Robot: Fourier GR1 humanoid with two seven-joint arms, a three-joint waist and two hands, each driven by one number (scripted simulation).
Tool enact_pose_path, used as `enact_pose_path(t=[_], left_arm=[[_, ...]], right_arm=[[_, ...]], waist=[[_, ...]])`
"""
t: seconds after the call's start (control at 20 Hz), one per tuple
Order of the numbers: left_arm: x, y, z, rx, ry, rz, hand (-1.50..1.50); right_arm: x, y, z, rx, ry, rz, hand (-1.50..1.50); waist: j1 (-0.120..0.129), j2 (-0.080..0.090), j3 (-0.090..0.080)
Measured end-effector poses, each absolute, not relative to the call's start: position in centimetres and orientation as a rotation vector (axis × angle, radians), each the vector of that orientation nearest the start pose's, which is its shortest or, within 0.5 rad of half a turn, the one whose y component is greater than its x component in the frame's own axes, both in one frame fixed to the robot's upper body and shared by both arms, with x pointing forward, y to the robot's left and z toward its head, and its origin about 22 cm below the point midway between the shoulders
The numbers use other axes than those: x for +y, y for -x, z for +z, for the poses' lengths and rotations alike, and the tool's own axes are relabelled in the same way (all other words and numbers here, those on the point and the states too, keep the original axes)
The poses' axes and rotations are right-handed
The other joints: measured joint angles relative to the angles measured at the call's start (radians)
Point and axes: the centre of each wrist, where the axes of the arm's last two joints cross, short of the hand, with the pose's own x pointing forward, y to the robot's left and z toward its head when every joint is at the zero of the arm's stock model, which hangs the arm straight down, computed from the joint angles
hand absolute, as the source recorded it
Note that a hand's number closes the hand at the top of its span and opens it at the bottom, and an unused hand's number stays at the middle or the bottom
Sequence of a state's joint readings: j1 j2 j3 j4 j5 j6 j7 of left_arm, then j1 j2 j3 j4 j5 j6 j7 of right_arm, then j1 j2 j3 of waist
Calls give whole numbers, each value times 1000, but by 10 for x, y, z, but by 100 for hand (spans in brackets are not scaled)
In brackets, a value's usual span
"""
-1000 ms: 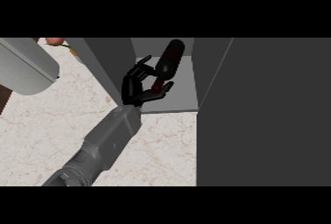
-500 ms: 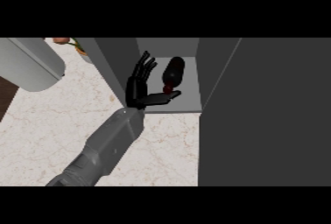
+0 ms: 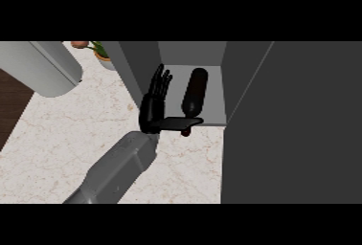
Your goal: Pick up the wine, place it into the cabinet and close the cabinet
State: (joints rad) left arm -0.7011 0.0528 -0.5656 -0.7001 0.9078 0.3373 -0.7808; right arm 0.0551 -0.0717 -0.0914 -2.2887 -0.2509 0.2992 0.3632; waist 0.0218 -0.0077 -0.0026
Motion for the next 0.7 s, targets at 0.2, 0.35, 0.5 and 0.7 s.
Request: enact_pose_path(t=[0.2, 0.35, 0.5, 0.7], left_arm=[[103, -326, -12, -1839, 321, 132, -150], [112, -302, 3, -1845, 354, 113, -150], [123, -272, 15, -1849, 375, 109, -150], [130, -242, 39, -1859, 371, 111, -150]], right_arm=[[-251, -173, 159, -1889, -219, 258, -150], [-248, -172, 158, -1893, -223, 248, -150], [-249, -172, 163, -1894, -224, 253, -150], [-243, -170, 164, -1897, -233, 265, -150]], waist=[[7, -4, 2], [8, -4, 3], [6, -3, 3], [-5, 1, 3]])
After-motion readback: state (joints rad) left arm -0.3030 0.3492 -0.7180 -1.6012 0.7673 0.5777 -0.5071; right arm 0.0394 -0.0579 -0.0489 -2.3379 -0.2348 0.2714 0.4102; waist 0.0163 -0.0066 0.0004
